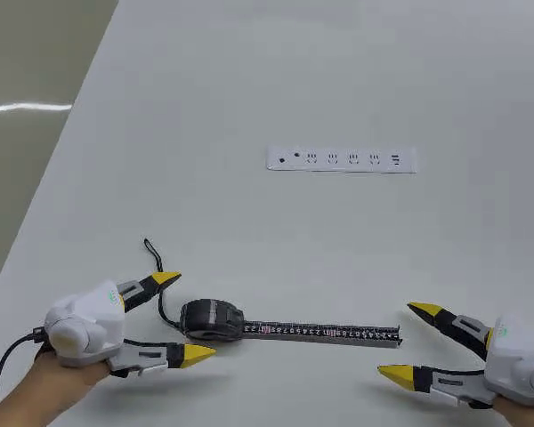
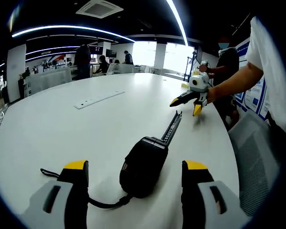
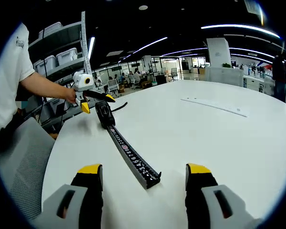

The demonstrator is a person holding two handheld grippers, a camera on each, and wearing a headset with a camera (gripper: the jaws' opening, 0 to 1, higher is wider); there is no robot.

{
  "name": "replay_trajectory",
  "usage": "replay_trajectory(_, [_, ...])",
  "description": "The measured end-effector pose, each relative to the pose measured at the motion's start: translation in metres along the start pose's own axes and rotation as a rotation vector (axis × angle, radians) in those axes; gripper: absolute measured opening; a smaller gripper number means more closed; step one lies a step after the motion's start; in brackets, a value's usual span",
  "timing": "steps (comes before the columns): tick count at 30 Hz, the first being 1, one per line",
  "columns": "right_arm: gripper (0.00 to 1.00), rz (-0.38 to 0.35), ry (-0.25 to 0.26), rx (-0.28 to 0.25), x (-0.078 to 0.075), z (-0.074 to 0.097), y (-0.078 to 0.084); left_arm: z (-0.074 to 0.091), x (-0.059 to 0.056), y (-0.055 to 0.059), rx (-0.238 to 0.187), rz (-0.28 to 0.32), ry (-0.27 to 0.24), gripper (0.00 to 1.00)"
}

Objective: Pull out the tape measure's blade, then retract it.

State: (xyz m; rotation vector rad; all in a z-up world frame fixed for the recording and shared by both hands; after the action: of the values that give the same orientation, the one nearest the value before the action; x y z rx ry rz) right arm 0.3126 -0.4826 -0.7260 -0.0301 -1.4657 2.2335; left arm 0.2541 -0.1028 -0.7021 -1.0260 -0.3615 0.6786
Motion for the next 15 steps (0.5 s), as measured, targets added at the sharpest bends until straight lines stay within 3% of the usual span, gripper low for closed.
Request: replay_trajectory(15, [0.7,-0.045,0.064,0.02,0.011,0.007,0.005,0.009,-0.009,-0.003,-0.006,0.011,-0.05,0.75])
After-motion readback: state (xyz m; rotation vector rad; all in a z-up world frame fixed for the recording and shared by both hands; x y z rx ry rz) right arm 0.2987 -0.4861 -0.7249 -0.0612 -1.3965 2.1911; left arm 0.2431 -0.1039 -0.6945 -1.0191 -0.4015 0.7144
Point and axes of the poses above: the centre of the closed fingertips' face, and the gripper's own axes: z roughly backward along the fingers, x roughly to its left, y roughly out of its underside, the point moved 7 cm from there along z, roughly backward along the fingers, and after that the axes turned 4 degrees about -z, right-handed, at the moved point
